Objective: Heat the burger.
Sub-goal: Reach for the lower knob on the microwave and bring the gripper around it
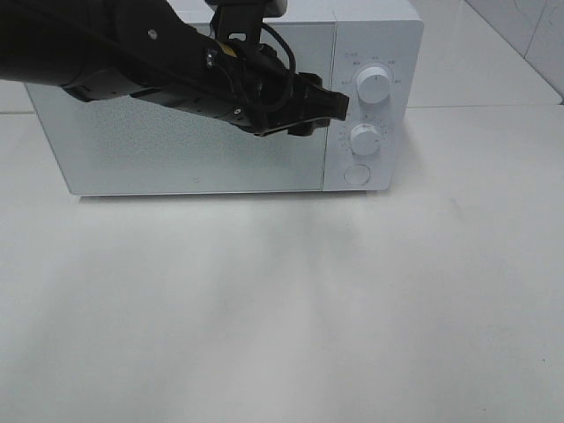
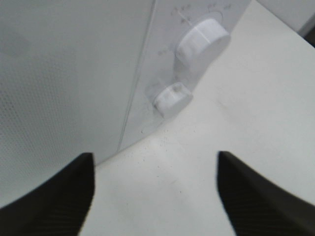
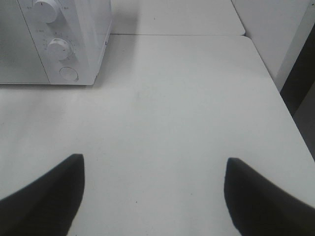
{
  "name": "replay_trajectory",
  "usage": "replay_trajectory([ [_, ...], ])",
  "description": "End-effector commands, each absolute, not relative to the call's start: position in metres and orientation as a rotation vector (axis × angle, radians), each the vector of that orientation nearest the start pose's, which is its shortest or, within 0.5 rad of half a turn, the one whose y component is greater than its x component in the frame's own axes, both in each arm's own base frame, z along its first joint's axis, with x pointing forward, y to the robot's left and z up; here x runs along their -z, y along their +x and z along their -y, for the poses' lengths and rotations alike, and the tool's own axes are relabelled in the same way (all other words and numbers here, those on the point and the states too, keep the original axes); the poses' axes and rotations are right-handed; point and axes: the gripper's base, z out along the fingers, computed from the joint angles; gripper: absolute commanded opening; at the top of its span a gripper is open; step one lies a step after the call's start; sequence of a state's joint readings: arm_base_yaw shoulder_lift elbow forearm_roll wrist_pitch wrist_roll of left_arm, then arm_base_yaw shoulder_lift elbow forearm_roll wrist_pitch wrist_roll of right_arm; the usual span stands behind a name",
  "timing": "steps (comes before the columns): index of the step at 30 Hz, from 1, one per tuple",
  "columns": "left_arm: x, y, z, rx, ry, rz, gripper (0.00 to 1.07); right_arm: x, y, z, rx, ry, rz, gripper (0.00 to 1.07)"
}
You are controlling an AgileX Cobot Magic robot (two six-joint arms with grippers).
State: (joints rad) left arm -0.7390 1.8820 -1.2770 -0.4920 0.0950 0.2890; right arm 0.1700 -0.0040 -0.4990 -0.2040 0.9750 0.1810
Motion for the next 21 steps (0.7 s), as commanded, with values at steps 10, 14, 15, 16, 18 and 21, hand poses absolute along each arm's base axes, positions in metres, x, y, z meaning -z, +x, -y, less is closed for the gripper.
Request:
replay_trajectory([
  [10,-0.243,0.282,0.282,0.647,0.801,-2.336,0.91,-0.285,-0.004,0.016,0.008,0.012,-1.91,0.74],
  [14,-0.246,0.272,0.276,0.634,0.892,-2.395,0.91,-0.285,-0.004,0.016,0.008,0.012,-1.91,0.74],
  [15,-0.248,0.268,0.274,0.619,0.937,-2.416,0.91,-0.285,-0.004,0.016,0.008,0.012,-1.91,0.74],
  [16,-0.248,0.268,0.274,0.619,0.937,-2.416,0.91,-0.285,-0.004,0.016,0.008,0.012,-1.91,0.74],
  [18,-0.248,0.262,0.267,0.562,1.033,-2.455,0.91,-0.285,-0.004,0.016,0.008,0.012,-1.91,0.74],
  [21,-0.246,0.257,0.26,0.523,1.103,-2.531,0.91,-0.285,-0.004,0.016,0.008,0.012,-1.91,0.74],
])
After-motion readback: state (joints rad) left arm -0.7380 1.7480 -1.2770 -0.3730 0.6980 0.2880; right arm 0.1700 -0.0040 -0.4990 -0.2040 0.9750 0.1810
